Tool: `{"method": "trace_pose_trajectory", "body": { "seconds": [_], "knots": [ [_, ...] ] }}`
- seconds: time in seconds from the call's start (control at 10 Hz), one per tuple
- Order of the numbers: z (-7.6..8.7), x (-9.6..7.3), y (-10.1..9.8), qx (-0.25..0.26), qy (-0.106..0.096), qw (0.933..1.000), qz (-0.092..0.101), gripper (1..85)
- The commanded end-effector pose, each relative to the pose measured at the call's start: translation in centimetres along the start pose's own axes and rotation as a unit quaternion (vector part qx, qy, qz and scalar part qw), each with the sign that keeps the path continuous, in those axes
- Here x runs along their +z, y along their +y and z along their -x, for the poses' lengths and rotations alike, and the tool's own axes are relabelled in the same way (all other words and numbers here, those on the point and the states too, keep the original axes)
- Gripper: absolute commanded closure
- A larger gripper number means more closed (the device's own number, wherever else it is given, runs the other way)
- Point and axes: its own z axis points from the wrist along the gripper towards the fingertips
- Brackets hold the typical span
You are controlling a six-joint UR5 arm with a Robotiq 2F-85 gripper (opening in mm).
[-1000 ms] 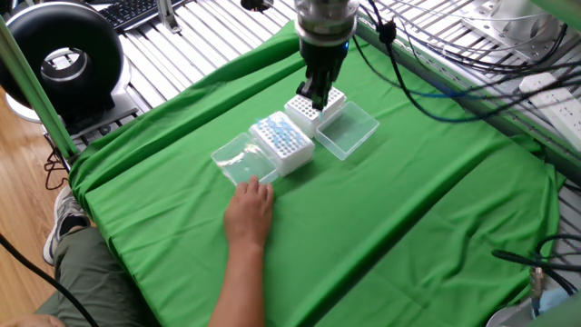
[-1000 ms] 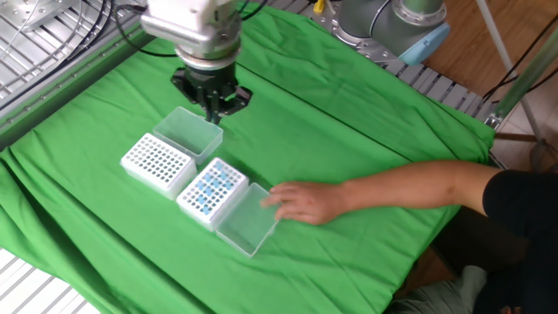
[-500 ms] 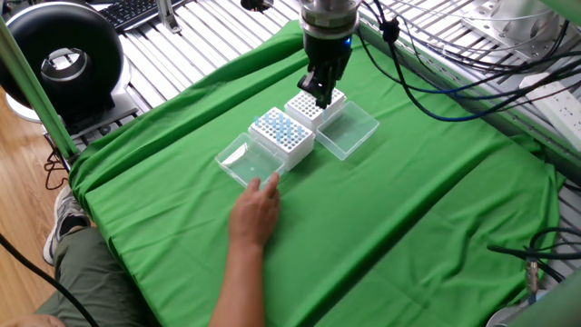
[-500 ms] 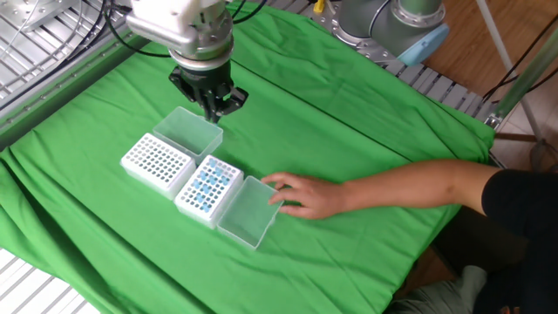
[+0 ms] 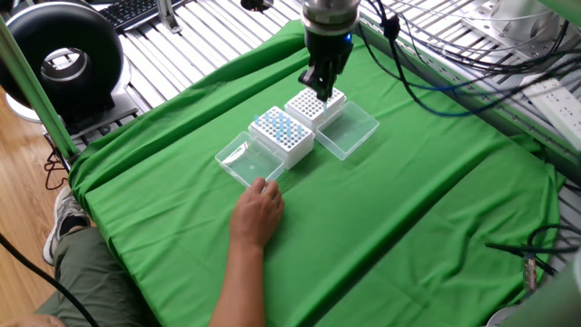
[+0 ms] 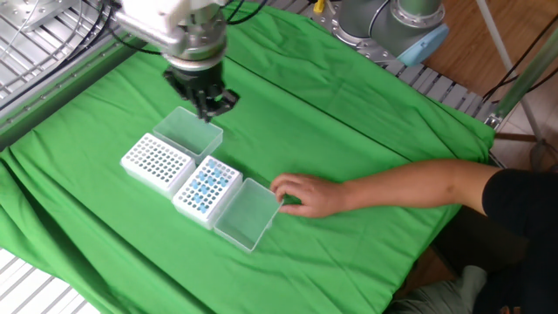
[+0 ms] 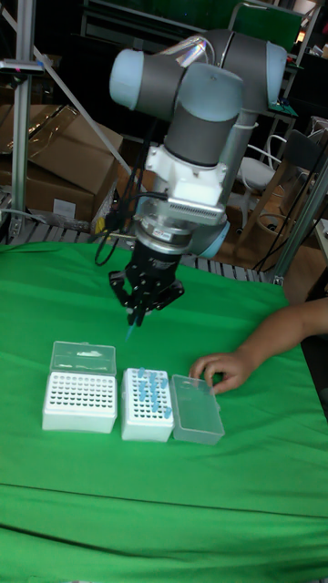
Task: Insert a medium pipette tip into the holder for medium pipette tips
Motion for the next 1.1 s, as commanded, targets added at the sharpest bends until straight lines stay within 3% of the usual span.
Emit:
{"method": "trace_pose_trajectory", "body": {
  "seconds": [0.0,0.1,0.2,0.3,0.4,0.5,0.7,0.8,1.0],
  "knots": [
    [3.5,1.8,-4.3,-0.06,-0.033,0.9976,-0.007,84.7],
    [4.5,2.1,-4.7,-0.079,-0.043,0.9958,-0.018,84.7],
    [5.0,2.2,-3.9,-0.079,-0.048,0.9957,-0.006,84.7],
    [4.1,2.1,-2.5,-0.066,-0.037,0.997,0.014,84.7],
    [2.7,2.1,-1.8,-0.03,-0.011,0.9991,0.029,84.7],
    [1.7,2.1,-1.7,0.012,0.01,0.9994,0.032,84.7],
    [1.4,2.2,-2.8,0.073,0.017,0.9972,0.008,84.7],
    [2.0,2.2,-4.0,0.065,0.002,0.9978,-0.012,84.7],
    [2.9,2.1,-4.7,0.006,-0.003,1.0,-0.007,84.7]
  ]
}}
